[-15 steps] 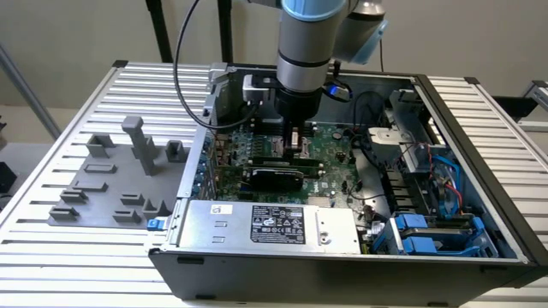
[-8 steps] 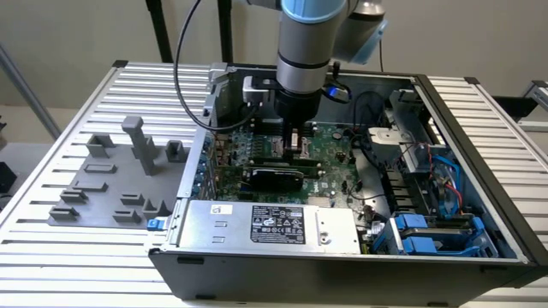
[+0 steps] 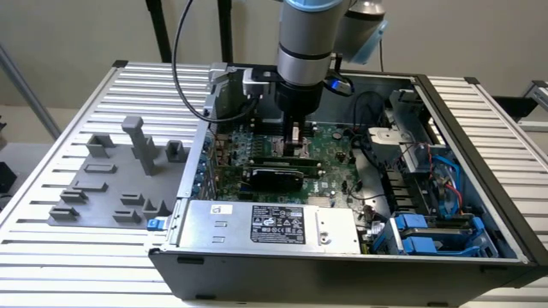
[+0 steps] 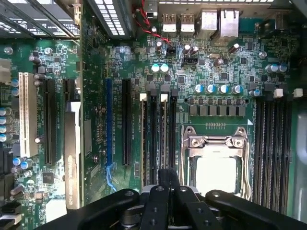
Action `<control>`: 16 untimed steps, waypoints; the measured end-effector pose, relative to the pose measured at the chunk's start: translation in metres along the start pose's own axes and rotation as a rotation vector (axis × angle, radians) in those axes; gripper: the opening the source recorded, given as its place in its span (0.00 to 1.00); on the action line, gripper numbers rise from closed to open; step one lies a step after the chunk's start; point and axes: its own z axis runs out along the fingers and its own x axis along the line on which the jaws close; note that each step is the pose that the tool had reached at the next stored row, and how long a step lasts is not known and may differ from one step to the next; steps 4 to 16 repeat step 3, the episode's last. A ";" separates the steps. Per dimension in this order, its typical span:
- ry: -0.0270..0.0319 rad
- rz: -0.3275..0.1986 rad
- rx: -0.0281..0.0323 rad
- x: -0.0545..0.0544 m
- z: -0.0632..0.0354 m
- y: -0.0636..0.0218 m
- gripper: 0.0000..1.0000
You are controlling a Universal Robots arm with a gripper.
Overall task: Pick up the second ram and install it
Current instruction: 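Press down the second ram until it locks into place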
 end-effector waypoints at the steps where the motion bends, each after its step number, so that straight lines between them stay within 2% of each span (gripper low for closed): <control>1: 0.0003 0.000 -0.0001 0.000 -0.0001 0.0000 0.00; 16: 0.0002 0.000 -0.0001 0.000 -0.0001 0.0000 0.00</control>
